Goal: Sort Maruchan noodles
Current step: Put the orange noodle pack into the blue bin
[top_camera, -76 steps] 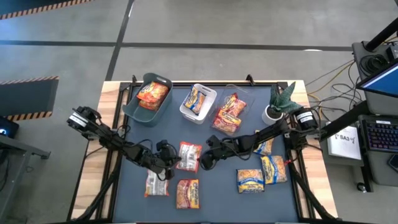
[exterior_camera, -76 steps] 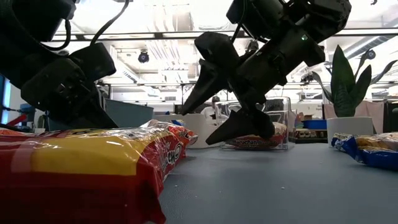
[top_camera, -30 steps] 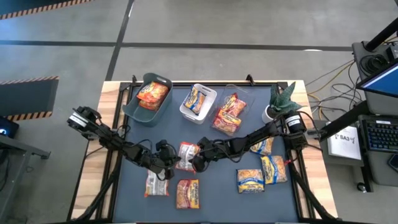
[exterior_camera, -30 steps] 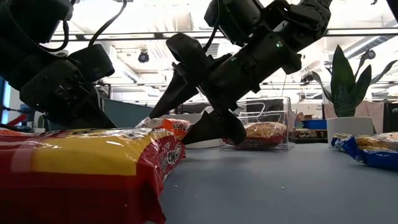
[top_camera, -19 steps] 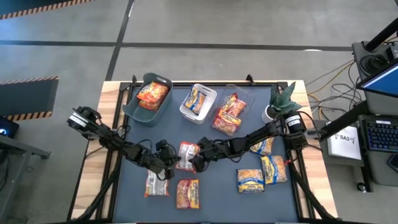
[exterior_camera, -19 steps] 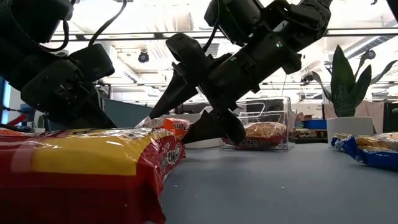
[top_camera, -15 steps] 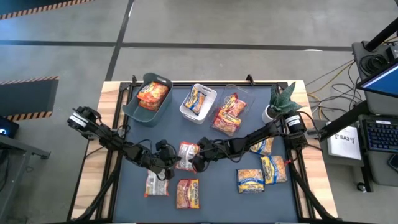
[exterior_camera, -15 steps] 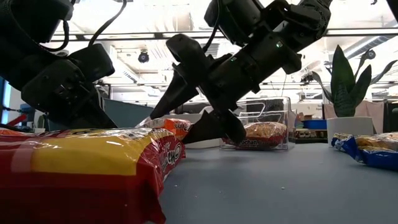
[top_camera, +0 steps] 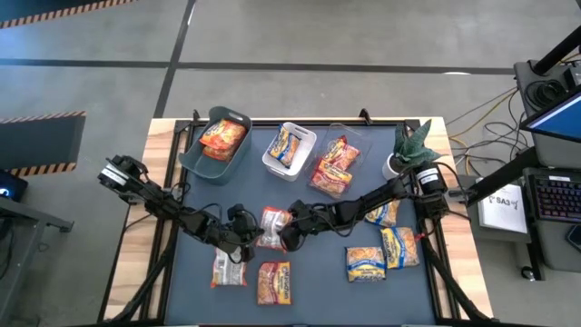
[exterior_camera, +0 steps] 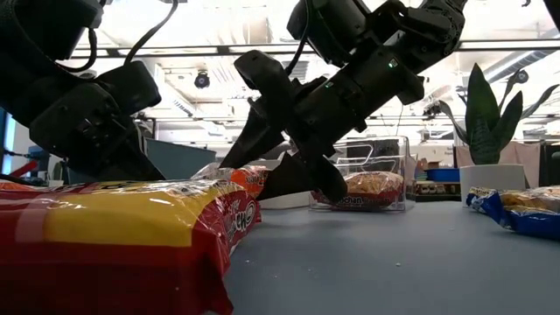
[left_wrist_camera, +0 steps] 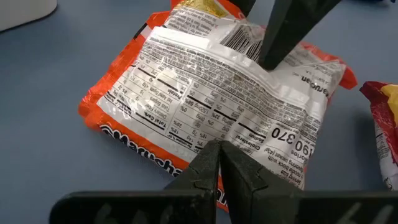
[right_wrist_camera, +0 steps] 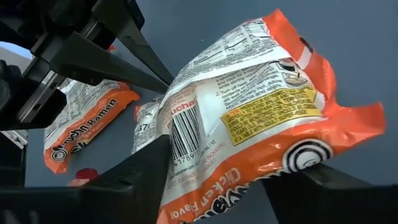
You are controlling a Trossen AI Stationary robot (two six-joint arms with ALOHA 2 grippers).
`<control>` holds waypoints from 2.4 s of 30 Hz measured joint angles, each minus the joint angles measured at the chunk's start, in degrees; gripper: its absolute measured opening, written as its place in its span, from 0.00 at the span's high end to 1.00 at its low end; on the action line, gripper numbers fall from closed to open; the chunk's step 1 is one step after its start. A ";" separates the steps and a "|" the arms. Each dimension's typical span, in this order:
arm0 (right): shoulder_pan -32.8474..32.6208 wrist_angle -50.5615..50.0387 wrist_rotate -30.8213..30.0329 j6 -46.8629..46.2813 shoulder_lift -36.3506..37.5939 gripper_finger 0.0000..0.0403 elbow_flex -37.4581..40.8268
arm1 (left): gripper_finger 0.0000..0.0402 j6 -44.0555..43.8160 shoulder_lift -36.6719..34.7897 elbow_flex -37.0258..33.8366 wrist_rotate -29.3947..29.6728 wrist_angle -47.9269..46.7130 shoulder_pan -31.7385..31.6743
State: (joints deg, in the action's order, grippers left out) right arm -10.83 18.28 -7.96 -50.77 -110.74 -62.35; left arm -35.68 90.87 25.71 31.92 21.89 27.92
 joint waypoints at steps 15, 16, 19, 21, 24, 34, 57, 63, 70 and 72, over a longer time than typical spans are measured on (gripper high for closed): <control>0.00 1.59 0.40 4.62 0.02 0.57 0.00 | 1.00 2.59 -3.81 0.00 0.80 -2.51 -0.07; 0.00 2.08 0.34 5.22 0.02 0.57 0.00 | 1.00 2.59 -4.40 0.00 0.83 -3.58 -0.07; 0.00 2.79 -0.69 7.05 0.36 0.57 0.00 | 1.00 2.60 -6.62 0.00 0.85 -7.23 -0.07; 0.00 3.02 -1.80 8.65 0.81 0.57 0.00 | 1.00 2.63 -9.03 0.00 0.91 -9.48 0.00; 0.01 3.22 -2.58 10.32 1.57 0.57 0.00 | 1.00 4.15 -13.80 0.00 0.93 -13.40 0.00; 0.74 2.58 -2.60 8.22 1.46 0.79 0.00 | 1.00 12.71 -30.74 0.02 7.14 -18.21 0.04; 7.69 0.92 -4.94 43.69 2.73 0.98 -19.83 | 1.00 48.84 -58.30 10.07 29.14 -19.80 0.09; 12.27 5.45 -5.81 58.72 2.64 0.98 -25.70 | 1.00 51.34 -62.19 10.20 29.09 -19.88 0.09; 17.45 11.97 -5.35 58.46 0.37 0.98 -25.86 | 1.00 53.95 -66.31 9.55 29.09 -19.96 0.09; 18.38 13.99 -3.77 57.89 -2.04 0.98 -26.62 | 1.00 54.36 -67.04 9.55 29.09 -19.93 0.09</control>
State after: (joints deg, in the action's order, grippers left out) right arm 7.56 32.27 -11.73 7.11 -112.78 -88.96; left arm 18.68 23.83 35.27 61.01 1.96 28.01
